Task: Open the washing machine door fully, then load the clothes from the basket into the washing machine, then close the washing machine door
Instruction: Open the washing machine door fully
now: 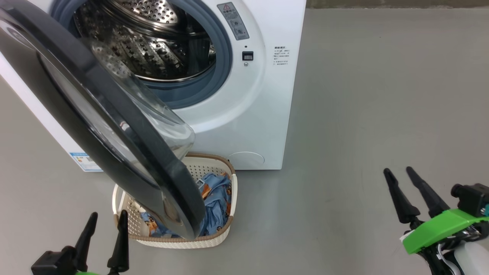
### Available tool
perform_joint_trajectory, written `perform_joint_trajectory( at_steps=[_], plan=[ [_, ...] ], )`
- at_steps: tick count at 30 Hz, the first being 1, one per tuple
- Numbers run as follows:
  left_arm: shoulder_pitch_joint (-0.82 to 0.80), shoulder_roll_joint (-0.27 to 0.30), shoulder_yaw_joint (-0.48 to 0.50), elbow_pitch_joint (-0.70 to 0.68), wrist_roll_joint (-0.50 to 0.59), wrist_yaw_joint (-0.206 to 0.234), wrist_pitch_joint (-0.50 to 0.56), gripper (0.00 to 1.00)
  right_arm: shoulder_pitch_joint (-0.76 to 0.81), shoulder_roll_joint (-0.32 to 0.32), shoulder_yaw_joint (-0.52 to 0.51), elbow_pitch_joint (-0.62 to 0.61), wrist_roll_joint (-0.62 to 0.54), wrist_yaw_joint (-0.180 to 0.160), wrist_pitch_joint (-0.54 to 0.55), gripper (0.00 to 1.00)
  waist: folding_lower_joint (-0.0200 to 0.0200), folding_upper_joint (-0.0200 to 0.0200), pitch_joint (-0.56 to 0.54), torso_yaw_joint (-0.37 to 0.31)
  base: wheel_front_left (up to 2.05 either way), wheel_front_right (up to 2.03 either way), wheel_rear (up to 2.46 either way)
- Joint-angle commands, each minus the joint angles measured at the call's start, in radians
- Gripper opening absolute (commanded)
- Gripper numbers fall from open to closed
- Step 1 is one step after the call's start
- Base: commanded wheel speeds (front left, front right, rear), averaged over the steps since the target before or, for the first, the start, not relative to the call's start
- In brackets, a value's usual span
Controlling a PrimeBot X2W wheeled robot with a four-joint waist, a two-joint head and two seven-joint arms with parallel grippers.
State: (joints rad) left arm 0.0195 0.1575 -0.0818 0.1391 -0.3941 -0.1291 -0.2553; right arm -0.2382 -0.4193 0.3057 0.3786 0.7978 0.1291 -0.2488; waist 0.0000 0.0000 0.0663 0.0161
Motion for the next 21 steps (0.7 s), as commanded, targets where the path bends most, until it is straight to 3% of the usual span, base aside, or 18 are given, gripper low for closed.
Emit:
perform_joint_trajectory(
  at_steps=[1,9,21],
  plan=[
    [-0.036,0.018,0.038,-0.026,0.000,-0.002,-0.006,1.00,0.031,0.005,-0.034,-0.035,-0.052,0.002,-0.013,1.00,0.0000,0.0000,0.001,0.001,0.00,0.00,0.00],
    [-0.038,0.019,0.039,-0.029,0.001,-0.002,-0.006,1.00,0.103,0.092,-0.170,-0.095,-0.231,0.002,-0.013,1.00,0.0000,0.0000,0.003,0.007,0.00,0.00,0.00],
    [-0.038,0.013,0.036,-0.020,-0.005,-0.002,-0.006,1.00,0.148,0.135,-0.213,-0.096,-0.336,0.002,-0.013,1.00,0.0000,0.0000,0.004,0.018,0.00,0.00,0.00]
  ],
)
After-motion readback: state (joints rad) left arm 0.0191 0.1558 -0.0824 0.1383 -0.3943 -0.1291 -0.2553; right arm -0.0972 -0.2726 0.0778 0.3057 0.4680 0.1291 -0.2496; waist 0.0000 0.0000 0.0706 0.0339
